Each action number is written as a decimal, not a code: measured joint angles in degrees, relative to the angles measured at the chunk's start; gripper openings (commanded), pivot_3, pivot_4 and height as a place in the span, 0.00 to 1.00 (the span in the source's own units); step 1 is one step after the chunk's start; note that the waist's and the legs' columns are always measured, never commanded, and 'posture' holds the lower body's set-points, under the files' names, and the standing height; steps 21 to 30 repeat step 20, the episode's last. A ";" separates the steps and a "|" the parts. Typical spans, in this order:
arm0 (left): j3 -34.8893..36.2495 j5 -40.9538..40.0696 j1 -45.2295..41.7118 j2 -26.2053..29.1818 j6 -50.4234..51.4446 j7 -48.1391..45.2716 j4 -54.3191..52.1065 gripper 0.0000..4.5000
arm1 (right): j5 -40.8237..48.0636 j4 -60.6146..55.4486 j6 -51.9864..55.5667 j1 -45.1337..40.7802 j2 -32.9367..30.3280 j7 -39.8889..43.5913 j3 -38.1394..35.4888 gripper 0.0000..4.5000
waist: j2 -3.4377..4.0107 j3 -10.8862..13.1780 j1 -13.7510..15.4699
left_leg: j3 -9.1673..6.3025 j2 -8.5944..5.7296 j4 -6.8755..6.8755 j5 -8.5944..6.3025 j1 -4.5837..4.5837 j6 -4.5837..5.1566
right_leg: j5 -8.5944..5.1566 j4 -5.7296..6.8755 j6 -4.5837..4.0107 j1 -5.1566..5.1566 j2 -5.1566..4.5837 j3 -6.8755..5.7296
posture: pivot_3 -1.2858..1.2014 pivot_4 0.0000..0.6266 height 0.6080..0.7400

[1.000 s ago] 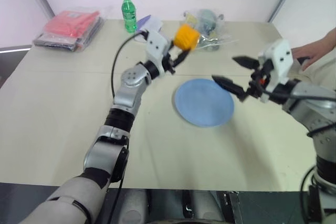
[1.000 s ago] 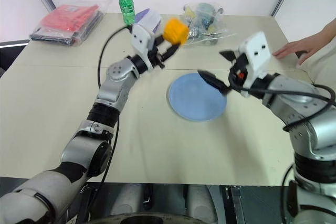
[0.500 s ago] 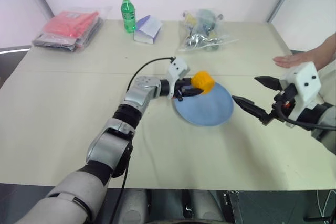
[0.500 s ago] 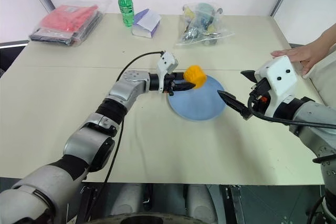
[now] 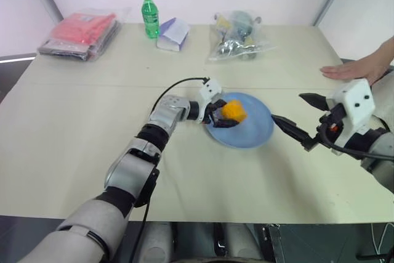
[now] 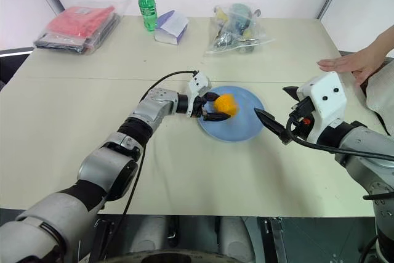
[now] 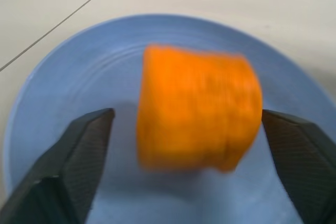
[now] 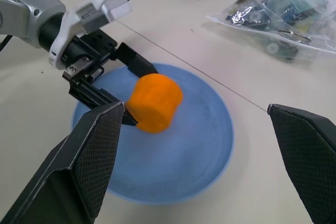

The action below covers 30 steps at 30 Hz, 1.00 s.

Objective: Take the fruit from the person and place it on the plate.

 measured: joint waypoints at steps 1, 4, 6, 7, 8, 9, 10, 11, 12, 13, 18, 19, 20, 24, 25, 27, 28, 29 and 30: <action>0.59 -0.58 0.15 0.23 0.42 -0.75 -1.61 0.99 | -0.01 0.14 -0.07 -0.04 -0.03 0.10 0.06 1.00 | 0.00 0.00 0.00 | 0.00 0.00 0.00 0.00 0.00 0.00 | 0.00 0.00 0.00 0.00 0.00 0.00 | 0.52 0.24 0.93; 2.62 -3.05 1.33 1.28 3.39 -0.98 -7.79 0.99 | -0.04 0.43 -0.49 -0.37 -0.30 0.61 0.62 1.00 | 0.00 0.00 -0.06 | -0.01 0.01 0.00 0.00 0.01 0.00 | 0.00 0.01 0.00 0.00 0.00 0.00 | 0.52 0.24 0.93; 3.57 -4.61 2.81 2.70 6.05 -0.51 -13.47 0.99 | -0.08 1.05 -0.69 -0.52 -0.50 1.12 1.04 1.00 | 0.00 0.00 -0.18 | -0.01 0.02 0.00 0.00 0.02 0.00 | 0.00 0.03 0.00 0.00 0.01 0.01 | 0.52 0.24 0.93; 4.04 -5.42 4.12 3.83 8.30 -0.04 -17.91 0.99 | -0.21 1.50 -0.99 -0.50 -0.68 1.57 1.27 1.00 | 0.00 0.00 -0.25 | -0.02 0.03 -0.01 0.00 0.02 0.00 | 0.00 0.04 0.00 -0.01 0.02 0.01 | 0.52 0.24 0.93; 4.79 -6.29 5.33 5.18 10.14 0.47 -21.77 0.99 | -0.48 1.79 -1.19 -0.32 -0.96 2.01 1.36 1.00 | 0.01 0.00 -0.33 | -0.02 0.04 -0.01 0.00 0.03 0.00 | 0.00 0.05 0.00 0.00 0.02 0.02 | 0.52 0.24 0.93; 5.10 -6.52 6.53 6.99 11.81 1.06 -25.64 0.99 | -0.71 2.13 -1.56 -0.09 -1.40 2.52 1.51 1.00 | 0.01 0.00 -0.43 | -0.02 0.04 -0.01 0.00 0.03 0.00 | 0.00 0.05 0.00 -0.01 0.03 0.02 | 0.52 0.24 0.93; 5.39 -6.60 8.32 9.43 13.59 1.76 -30.38 0.99 | -0.80 2.58 -1.85 -0.05 -1.75 3.07 1.76 1.00 | 0.01 -0.01 -0.62 | -0.02 0.06 -0.02 0.00 0.06 0.00 | 0.00 0.06 0.00 0.00 0.04 0.04 | 0.52 0.24 0.93; 5.81 -6.64 10.57 12.68 15.16 2.16 -35.76 0.99 | -1.14 3.11 -2.21 0.11 -1.93 3.67 1.97 1.00 | 0.02 -0.01 -0.87 | -0.03 0.07 -0.04 0.00 0.07 0.00 | 0.00 0.06 0.00 0.00 0.04 0.04 | 0.52 0.24 0.93; 6.30 -6.65 13.25 16.26 16.61 2.42 -40.85 0.99 | -1.44 3.85 -2.71 0.39 -2.23 4.33 2.35 1.00 | 0.03 -0.02 -1.21 | -0.04 0.07 -0.06 0.00 0.08 0.00 | 0.00 0.07 0.00 0.00 0.04 0.04 | 0.52 0.24 0.93; 7.28 -6.69 15.94 19.45 18.15 2.64 -44.91 0.99 | -2.04 4.65 -3.17 1.18 -2.58 5.00 2.49 1.00 | 0.06 -0.03 -1.30 | -0.05 0.08 -0.06 0.00 0.09 0.00 | -0.01 0.08 -0.01 0.00 0.04 0.04 | 0.52 0.24 0.93; 9.17 -7.61 26.14 29.62 22.38 3.18 -58.22 0.99 | -3.64 7.24 -5.30 1.82 -3.46 7.95 3.20 1.00 | 0.05 -0.03 -1.04 | 0.00 0.04 -0.01 0.00 0.09 -0.01 | -0.01 0.07 0.00 0.08 -0.05 0.01 | 0.52 0.24 0.93; 10.76 -8.59 27.84 30.84 24.35 3.71 -60.86 0.99 | -4.16 7.84 -5.83 1.82 -3.70 8.54 3.38 1.00 | 0.03 -0.01 -0.98 | 0.00 0.04 -0.01 0.00 0.07 -0.01 | -0.01 0.06 0.00 0.07 -0.07 -0.01 | 0.52 0.24 0.93; 12.04 -9.53 28.58 31.60 25.89 4.18 -62.66 0.99 | -4.64 8.27 -6.12 1.85 -3.92 8.94 3.46 1.00 | 0.02 -0.01 -0.86 | -0.01 0.04 0.00 0.00 0.08 -0.01 | -0.01 0.07 0.00 0.09 -0.07 -0.01 | 0.52 0.24 0.93; 12.04 -9.53 28.58 31.60 25.89 4.18 -62.66 0.99 | -4.64 8.27 -6.12 1.85 -3.92 8.94 3.46 1.00 | 0.02 -0.01 -0.86 | -0.01 0.04 0.00 0.00 0.08 -0.01 | -0.01 0.07 0.00 0.09 -0.07 -0.01 | 0.52 0.24 0.93; 12.04 -9.53 28.58 31.60 25.89 4.18 -62.66 0.99 | -4.64 8.27 -6.12 1.85 -3.92 8.94 3.46 1.00 | 0.02 -0.01 -0.86 | -0.01 0.04 0.00 0.00 0.08 -0.01 | -0.01 0.07 0.00 0.09 -0.07 -0.01 | 0.52 0.24 0.93; 12.04 -9.53 28.58 31.60 25.89 4.18 -62.66 0.99 | -4.64 8.27 -6.12 1.85 -3.92 8.94 3.46 1.00 | 0.02 -0.01 -0.86 | -0.01 0.04 0.00 0.00 0.08 -0.01 | -0.01 0.07 0.00 0.09 -0.07 -0.01 | 0.52 0.24 0.93; 12.04 -9.53 28.58 31.60 25.89 4.18 -62.66 0.99 | -4.64 8.27 -6.12 1.85 -3.92 8.94 3.46 1.00 | 0.02 -0.01 -0.86 | -0.01 0.04 0.00 0.00 0.08 -0.01 | -0.01 0.07 0.00 0.09 -0.07 -0.01 | 0.52 0.24 0.93; 12.04 -9.53 28.58 31.60 25.89 4.18 -62.66 0.99 | -4.64 8.27 -6.12 1.85 -3.92 8.94 3.46 1.00 | 0.02 -0.01 -0.86 | -0.01 0.04 0.00 0.00 0.08 -0.01 | -0.01 0.07 0.00 0.09 -0.07 -0.01 | 0.52 0.24 0.93; 12.04 -9.53 28.58 31.60 25.89 4.18 -62.66 0.99 | -4.64 8.27 -6.12 1.85 -3.92 8.94 3.46 1.00 | 0.02 -0.01 -0.86 | -0.01 0.04 0.00 0.00 0.08 -0.01 | -0.01 0.07 0.00 0.09 -0.07 -0.01 | 0.52 0.24 0.93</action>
